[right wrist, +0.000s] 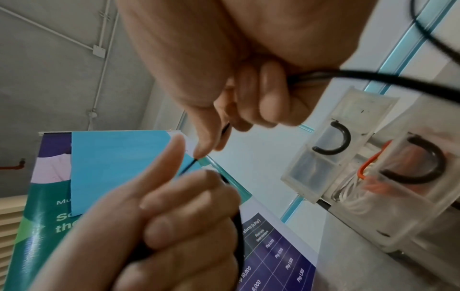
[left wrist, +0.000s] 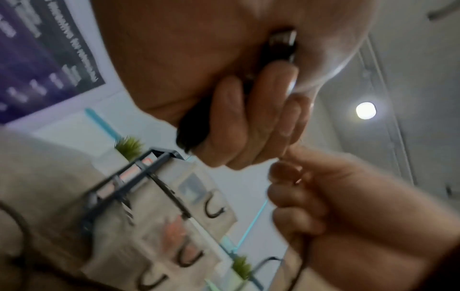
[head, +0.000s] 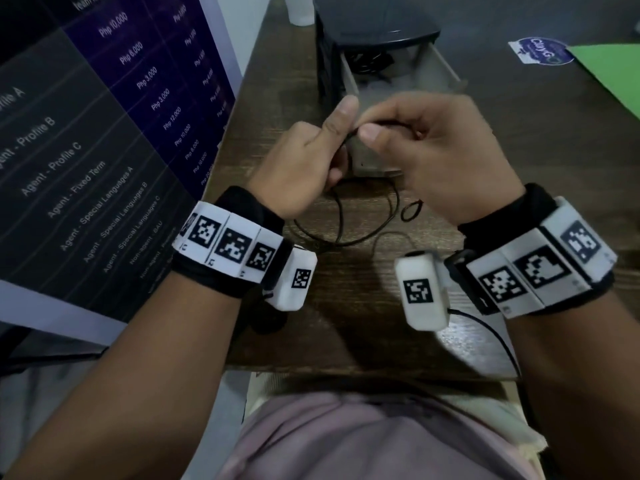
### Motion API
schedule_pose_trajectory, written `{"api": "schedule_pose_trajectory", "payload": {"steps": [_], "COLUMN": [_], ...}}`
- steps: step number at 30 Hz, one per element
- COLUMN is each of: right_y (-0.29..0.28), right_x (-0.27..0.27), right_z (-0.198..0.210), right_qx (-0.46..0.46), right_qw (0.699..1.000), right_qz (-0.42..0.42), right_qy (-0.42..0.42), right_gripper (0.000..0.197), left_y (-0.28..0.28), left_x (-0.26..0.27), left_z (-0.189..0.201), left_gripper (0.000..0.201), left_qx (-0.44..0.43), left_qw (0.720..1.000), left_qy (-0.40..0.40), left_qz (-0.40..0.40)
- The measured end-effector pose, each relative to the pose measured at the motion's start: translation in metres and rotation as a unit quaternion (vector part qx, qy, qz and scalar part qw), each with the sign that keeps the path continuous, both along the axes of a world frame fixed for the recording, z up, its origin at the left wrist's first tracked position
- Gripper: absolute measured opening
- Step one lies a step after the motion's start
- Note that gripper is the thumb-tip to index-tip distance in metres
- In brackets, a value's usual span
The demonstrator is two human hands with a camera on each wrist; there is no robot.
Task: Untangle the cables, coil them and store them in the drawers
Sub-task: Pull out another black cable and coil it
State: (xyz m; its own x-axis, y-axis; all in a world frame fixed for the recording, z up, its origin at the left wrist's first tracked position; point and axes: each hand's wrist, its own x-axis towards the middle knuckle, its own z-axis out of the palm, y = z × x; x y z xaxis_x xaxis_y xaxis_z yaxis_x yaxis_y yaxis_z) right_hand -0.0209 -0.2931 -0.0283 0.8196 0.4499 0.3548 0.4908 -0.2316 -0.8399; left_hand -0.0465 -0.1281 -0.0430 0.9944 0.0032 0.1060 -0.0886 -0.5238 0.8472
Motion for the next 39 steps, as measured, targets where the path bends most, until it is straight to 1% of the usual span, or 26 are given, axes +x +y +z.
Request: {"api": "schedule_pose_trajectory", "payload": {"steps": [2, 3, 5, 7, 9, 10, 13, 15, 16, 17, 18, 20, 21, 23, 24, 25, 26, 27, 29, 32, 34, 36, 39], "right_y": [0.001, 0.002, 0.006, 0.012, 0.019, 0.021, 0.022, 0.021, 0.02, 0.019, 0.019, 0.017, 0.016, 0.014, 0.012, 0.009, 0.007, 0.004, -0.003, -0.005, -0.004, -0.002, 0.0], "right_x": [0.004, 0.006, 0.008, 0.008, 0.006, 0.004, 0.0, -0.005, -0.007, -0.011, -0.012, -0.017, -0.019, -0.024, -0.027, -0.028, -0.028, -0.027, -0.022, -0.015, -0.011, -0.005, 0.0], "right_z": [-0.002, -0.004, -0.008, -0.015, -0.022, -0.025, -0.029, -0.026, -0.025, -0.024, -0.023, -0.019, -0.016, -0.007, -0.001, 0.005, 0.011, 0.017, 0.027, 0.032, 0.029, 0.025, 0.018], "right_qx": [0.064, 0.085, 0.09, 0.069, 0.037, 0.023, 0.0, -0.021, -0.038, -0.058, -0.077, -0.118, -0.138, -0.173, -0.184, -0.187, -0.178, -0.16, -0.111, -0.056, -0.004, 0.057, 0.083], "right_qw": [0.997, 0.995, 0.993, 0.996, 0.999, 0.999, 0.999, 0.997, 0.995, 0.993, 0.991, 0.985, 0.982, 0.975, 0.972, 0.972, 0.975, 0.98, 0.992, 0.997, 0.998, 0.995, 0.994], "right_qz": [-0.039, -0.056, -0.065, -0.043, -0.029, -0.021, 0.014, 0.031, 0.037, 0.044, 0.051, 0.071, 0.083, 0.113, 0.123, 0.127, 0.121, 0.105, 0.06, 0.013, -0.015, -0.041, -0.048], "right_qy": [-0.021, -0.024, -0.03, -0.022, 0.009, 0.02, 0.042, 0.067, 0.081, 0.091, 0.098, 0.102, 0.099, 0.085, 0.075, 0.064, 0.057, 0.049, 0.023, -0.043, -0.067, -0.07, -0.058], "right_gripper": [0.002, 0.006, 0.013, 0.016, 0.028, 0.033, 0.033, 0.039, 0.038, 0.035, 0.032, 0.03, 0.029, 0.028, 0.027, 0.027, 0.026, 0.024, 0.019, 0.013, 0.014, 0.018, 0.017], "left_y": [-0.005, -0.007, -0.007, -0.007, -0.008, -0.009, -0.009, -0.007, -0.006, -0.005, -0.004, -0.001, 0.001, 0.008, 0.011, 0.014, 0.017, 0.019, 0.017, 0.005, -0.004, -0.008, -0.007], "left_x": [-0.005, -0.007, -0.007, -0.007, -0.007, -0.007, -0.006, -0.005, -0.004, -0.002, -0.001, 0.004, 0.006, 0.011, 0.013, 0.014, 0.014, 0.013, 0.009, -0.001, -0.008, -0.011, -0.012], "left_z": [0.005, 0.007, 0.01, 0.014, 0.02, 0.022, 0.025, 0.025, 0.025, 0.026, 0.026, 0.024, 0.022, 0.016, 0.013, 0.01, 0.007, 0.005, 0.004, 0.009, 0.014, 0.018, 0.02], "left_gripper": [0.072, 0.068, 0.062, 0.06, 0.061, 0.061, 0.059, 0.056, 0.054, 0.051, 0.048, 0.044, 0.042, 0.041, 0.042, 0.045, 0.047, 0.048, 0.056, 0.076, 0.076, 0.07, 0.062], "left_qx": [-0.071, -0.119, -0.221, -0.32, -0.397, -0.421, -0.465, -0.504, -0.517, -0.517, -0.504, -0.436, -0.377, -0.21, -0.122, -0.048, 0.004, 0.035, 0.044, -0.013, -0.069, -0.149, -0.244], "left_qw": [0.996, 0.989, 0.964, 0.93, 0.902, 0.894, 0.877, 0.855, 0.846, 0.845, 0.852, 0.882, 0.903, 0.946, 0.96, 0.968, 0.973, 0.979, 0.99, 0.998, 0.997, 0.986, 0.956], "left_qy": [0.012, 0.013, 0.012, 0.01, -0.003, -0.016, -0.062, -0.086, -0.098, -0.114, -0.134, -0.18, -0.204, -0.231, -0.228, -0.216, -0.198, -0.172, -0.113, -0.052, -0.017, 0.004, 0.007], "left_qz": [-0.062, -0.091, -0.147, -0.179, -0.17, -0.153, -0.105, -0.091, -0.084, -0.072, -0.054, -0.005, 0.024, 0.084, 0.108, 0.12, 0.116, 0.103, 0.076, 0.026, -0.018, -0.08, -0.163]}}
